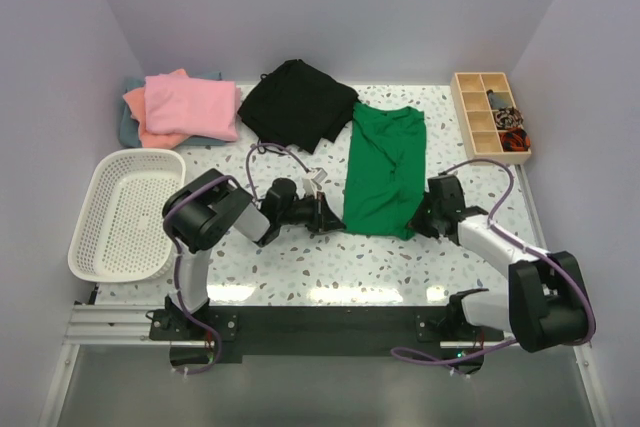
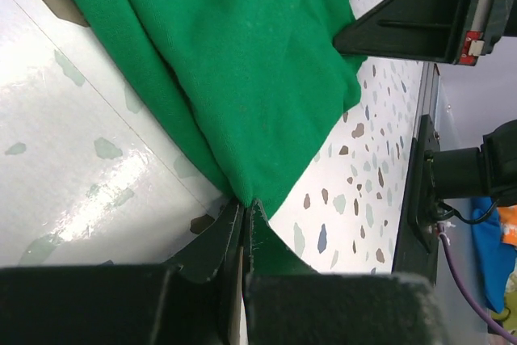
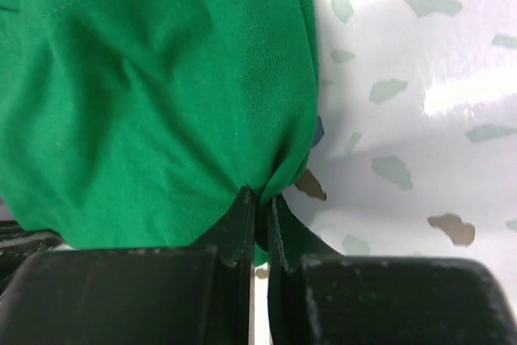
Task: Fold and stack the t-shirts
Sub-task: Grab one side of the 2/3 rectangular tshirt with both arms
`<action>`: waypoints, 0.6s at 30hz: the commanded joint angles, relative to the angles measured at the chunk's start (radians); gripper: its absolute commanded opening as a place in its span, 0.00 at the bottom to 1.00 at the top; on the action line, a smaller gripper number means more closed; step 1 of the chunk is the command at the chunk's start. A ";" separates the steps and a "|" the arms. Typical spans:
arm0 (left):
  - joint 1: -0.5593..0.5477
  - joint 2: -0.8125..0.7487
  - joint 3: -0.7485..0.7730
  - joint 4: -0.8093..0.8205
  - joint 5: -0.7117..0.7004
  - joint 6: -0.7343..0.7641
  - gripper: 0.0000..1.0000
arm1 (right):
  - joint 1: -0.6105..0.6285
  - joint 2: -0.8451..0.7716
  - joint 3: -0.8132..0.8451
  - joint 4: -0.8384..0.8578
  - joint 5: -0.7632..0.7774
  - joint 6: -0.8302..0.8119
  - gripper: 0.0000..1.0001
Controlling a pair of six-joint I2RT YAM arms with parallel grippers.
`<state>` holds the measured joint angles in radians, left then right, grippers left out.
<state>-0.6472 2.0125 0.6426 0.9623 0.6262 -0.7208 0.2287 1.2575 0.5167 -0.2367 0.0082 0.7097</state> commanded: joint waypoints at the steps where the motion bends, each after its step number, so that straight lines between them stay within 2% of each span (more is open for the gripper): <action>1: 0.000 -0.037 0.006 -0.105 -0.011 0.049 0.00 | 0.003 -0.085 -0.015 -0.094 -0.042 -0.013 0.00; 5: -0.009 -0.150 -0.024 -0.279 -0.063 0.096 0.00 | 0.004 -0.225 -0.017 -0.196 -0.054 -0.029 0.00; 7: -0.038 -0.240 -0.052 -0.357 -0.132 0.121 0.00 | 0.003 -0.272 -0.026 -0.225 -0.085 -0.027 0.00; 8: -0.052 -0.271 -0.058 -0.451 -0.163 0.132 0.00 | 0.004 -0.289 -0.036 -0.252 -0.096 -0.030 0.00; 9: -0.105 -0.393 -0.072 -0.574 -0.269 0.150 0.00 | 0.006 -0.334 -0.049 -0.307 -0.114 -0.033 0.00; 10: -0.141 -0.423 -0.083 -0.600 -0.322 0.140 0.00 | 0.011 -0.366 -0.053 -0.323 -0.117 -0.035 0.00; 18: -0.322 -0.728 -0.192 -0.828 -0.480 0.003 0.00 | 0.095 -0.575 -0.073 -0.542 -0.097 0.026 0.00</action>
<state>-0.9005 1.3979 0.4881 0.3202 0.2760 -0.6605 0.2859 0.7685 0.4400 -0.6289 -0.0944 0.7021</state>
